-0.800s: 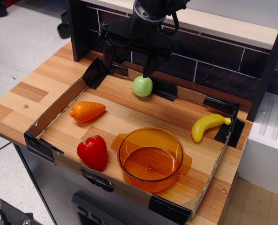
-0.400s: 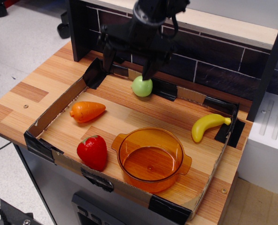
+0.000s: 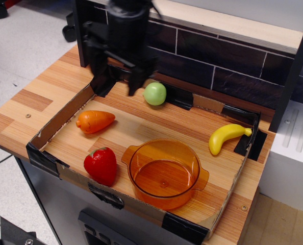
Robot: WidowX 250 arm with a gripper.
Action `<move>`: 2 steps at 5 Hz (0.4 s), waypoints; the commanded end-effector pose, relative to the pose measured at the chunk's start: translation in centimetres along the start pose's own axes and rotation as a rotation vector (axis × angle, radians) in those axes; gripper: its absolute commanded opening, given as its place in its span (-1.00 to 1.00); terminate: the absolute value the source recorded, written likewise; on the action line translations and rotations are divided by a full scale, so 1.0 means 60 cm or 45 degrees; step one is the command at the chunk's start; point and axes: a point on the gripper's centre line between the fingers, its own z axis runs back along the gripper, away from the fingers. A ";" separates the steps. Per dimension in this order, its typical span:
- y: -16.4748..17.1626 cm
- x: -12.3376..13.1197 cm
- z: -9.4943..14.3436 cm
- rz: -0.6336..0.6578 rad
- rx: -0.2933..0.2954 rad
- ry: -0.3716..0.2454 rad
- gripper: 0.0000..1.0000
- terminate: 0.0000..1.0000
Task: Put carrot in pot
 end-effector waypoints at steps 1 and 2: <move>0.039 -0.018 -0.011 -0.441 -0.025 -0.009 1.00 -1.00; 0.034 -0.025 -0.039 -0.527 0.002 -0.014 1.00 -1.00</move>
